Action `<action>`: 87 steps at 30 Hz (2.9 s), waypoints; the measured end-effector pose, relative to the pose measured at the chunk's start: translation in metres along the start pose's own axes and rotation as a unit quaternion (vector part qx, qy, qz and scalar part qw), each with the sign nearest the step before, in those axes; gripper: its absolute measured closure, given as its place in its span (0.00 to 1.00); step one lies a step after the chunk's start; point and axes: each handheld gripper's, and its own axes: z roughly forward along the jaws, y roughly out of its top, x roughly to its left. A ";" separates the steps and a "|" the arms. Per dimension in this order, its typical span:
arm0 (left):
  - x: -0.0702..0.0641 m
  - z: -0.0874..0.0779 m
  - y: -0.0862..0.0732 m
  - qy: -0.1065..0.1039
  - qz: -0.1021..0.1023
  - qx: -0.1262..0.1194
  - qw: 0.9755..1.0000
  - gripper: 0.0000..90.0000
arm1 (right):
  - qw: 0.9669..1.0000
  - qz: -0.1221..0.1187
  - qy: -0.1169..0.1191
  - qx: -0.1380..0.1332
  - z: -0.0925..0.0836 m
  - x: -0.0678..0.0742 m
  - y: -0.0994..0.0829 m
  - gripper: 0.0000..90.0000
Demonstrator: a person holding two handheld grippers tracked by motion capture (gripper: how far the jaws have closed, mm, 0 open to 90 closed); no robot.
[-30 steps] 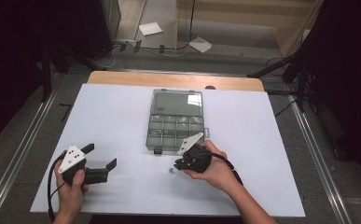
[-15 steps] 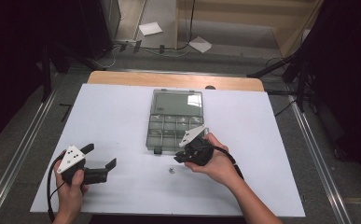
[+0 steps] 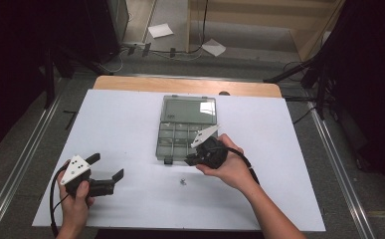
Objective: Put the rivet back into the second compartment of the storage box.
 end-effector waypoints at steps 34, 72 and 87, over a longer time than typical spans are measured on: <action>-0.001 0.000 0.000 -0.002 0.004 0.003 1.000 0.00 | 1.000 -0.001 -0.007 -0.006 -0.008 -0.017 0.028 0.92; 0.001 0.001 -0.001 -0.005 0.000 -0.001 1.000 0.00 | 0.999 0.023 -0.024 0.016 0.018 -0.060 0.055 0.92; 0.002 0.001 -0.001 -0.003 0.006 0.001 1.000 0.00 | 0.998 0.039 -0.035 0.024 0.033 -0.076 0.059 0.92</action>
